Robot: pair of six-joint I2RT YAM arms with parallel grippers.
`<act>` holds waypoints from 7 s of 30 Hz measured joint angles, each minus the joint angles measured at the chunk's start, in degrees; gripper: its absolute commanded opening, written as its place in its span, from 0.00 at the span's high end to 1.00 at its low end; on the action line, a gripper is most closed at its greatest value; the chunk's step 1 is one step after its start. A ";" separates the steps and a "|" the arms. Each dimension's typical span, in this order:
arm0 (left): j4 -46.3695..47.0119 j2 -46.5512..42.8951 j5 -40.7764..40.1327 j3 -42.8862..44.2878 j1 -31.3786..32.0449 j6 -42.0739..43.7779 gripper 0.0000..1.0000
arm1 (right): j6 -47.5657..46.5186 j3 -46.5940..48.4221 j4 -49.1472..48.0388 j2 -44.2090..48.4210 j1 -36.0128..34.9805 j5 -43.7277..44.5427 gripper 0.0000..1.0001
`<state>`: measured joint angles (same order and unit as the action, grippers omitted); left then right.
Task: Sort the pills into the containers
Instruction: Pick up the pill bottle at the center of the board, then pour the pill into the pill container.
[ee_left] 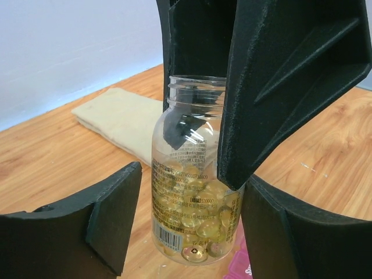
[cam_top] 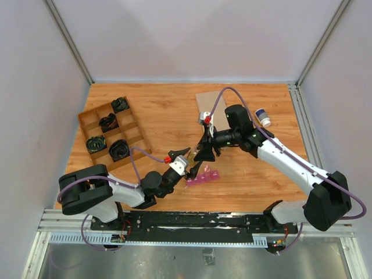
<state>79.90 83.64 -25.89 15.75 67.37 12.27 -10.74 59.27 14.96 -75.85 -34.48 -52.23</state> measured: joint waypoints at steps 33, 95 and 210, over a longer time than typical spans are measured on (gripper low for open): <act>-7.48 -20.92 40.81 -9.22 -8.39 -16.22 0.91 | -15.43 -2.82 4.92 14.78 5.46 -24.55 0.01; -21.90 -33.53 40.37 5.49 -12.72 -27.17 1.00 | -9.05 -3.72 5.77 19.61 29.33 -10.38 0.01; -84.78 0.13 39.01 26.67 -9.99 -6.69 1.00 | -24.22 -2.86 18.80 10.29 34.36 3.69 0.01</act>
<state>-4.89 83.77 13.13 42.41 57.39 5.58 -34.96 56.40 33.76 -65.56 -0.12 -48.53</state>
